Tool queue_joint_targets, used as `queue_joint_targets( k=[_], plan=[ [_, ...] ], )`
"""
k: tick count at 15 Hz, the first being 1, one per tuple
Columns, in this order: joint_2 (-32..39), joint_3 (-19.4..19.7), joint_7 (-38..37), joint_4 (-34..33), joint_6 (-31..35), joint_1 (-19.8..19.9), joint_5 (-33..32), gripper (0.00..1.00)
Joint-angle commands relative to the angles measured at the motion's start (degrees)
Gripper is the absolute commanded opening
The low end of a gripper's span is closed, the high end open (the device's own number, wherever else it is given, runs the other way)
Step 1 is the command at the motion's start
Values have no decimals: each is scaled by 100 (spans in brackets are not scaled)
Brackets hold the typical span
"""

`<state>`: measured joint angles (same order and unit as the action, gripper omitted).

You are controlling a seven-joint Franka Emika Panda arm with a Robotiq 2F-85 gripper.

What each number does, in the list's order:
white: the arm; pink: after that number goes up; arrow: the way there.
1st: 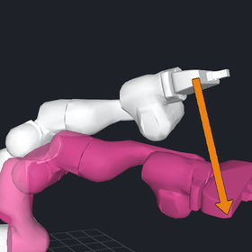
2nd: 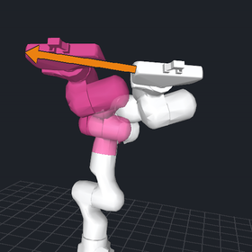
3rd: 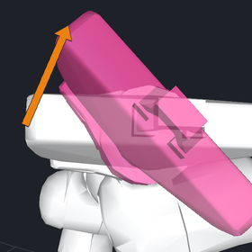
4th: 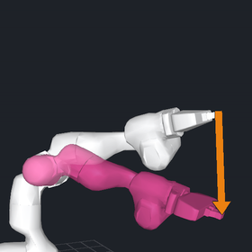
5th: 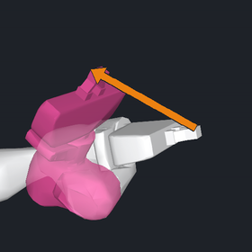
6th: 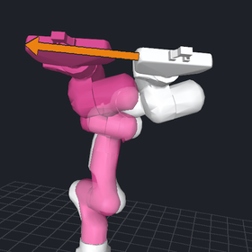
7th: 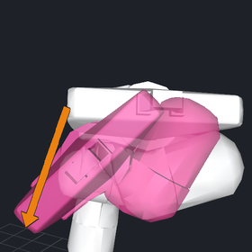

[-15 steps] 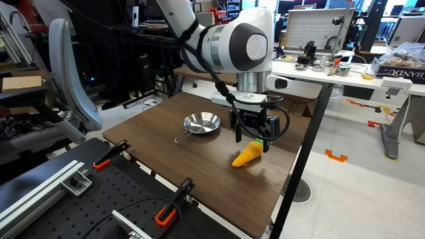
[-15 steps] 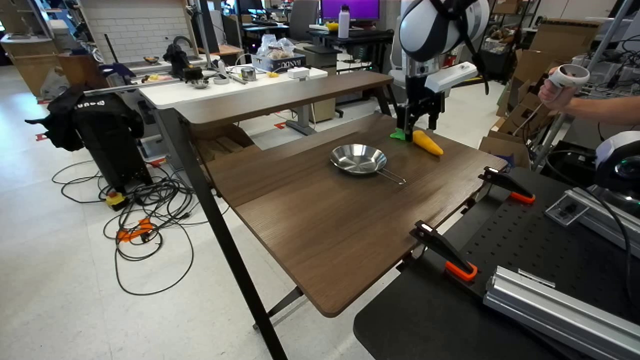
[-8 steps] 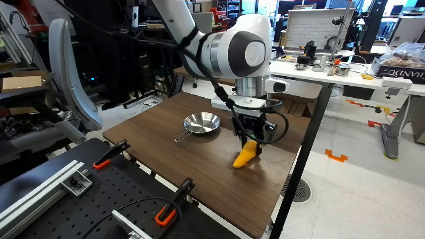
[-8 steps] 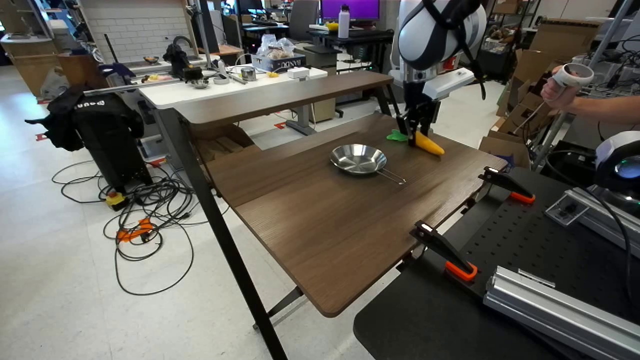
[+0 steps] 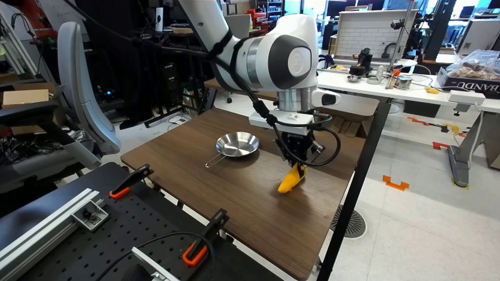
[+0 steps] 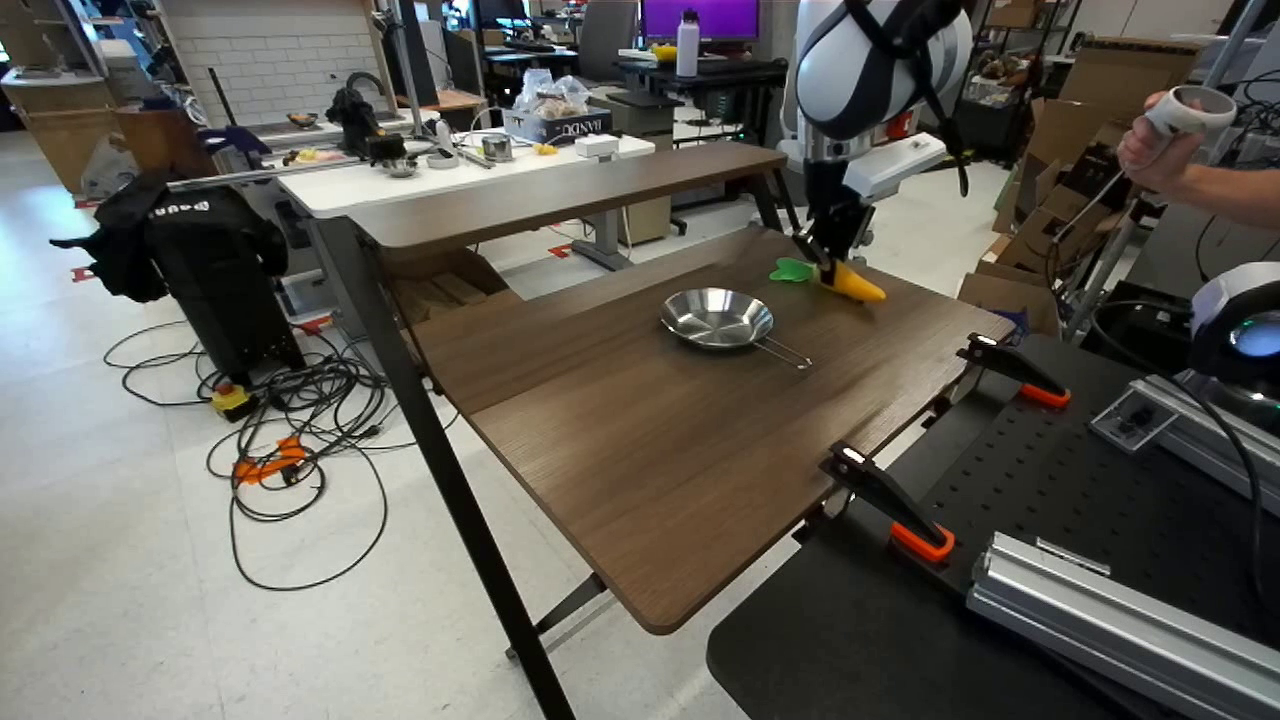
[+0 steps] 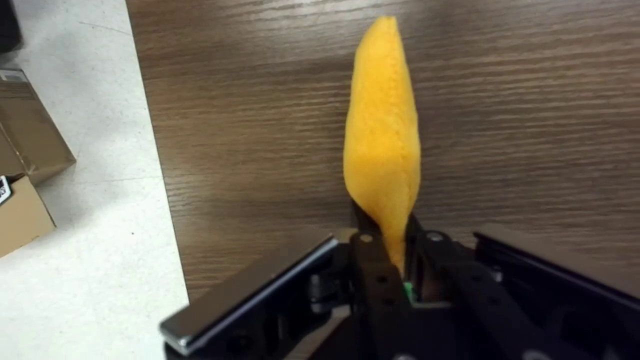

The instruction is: Put the stuffed carrot in the pan

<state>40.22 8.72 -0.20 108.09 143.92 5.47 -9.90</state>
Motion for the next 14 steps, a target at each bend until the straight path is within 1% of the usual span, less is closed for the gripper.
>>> queue_joint_targets(
  k=[1,5,9,14],
  plan=[
    [-314,80,-98,242,149,-156,-109,3],
    [-719,-19,-80,433,116,-286,-88,3],
    [-1121,-147,-123,603,100,-519,-99,3],
    [-1390,-389,-179,742,100,-782,-67,3]
  ],
)
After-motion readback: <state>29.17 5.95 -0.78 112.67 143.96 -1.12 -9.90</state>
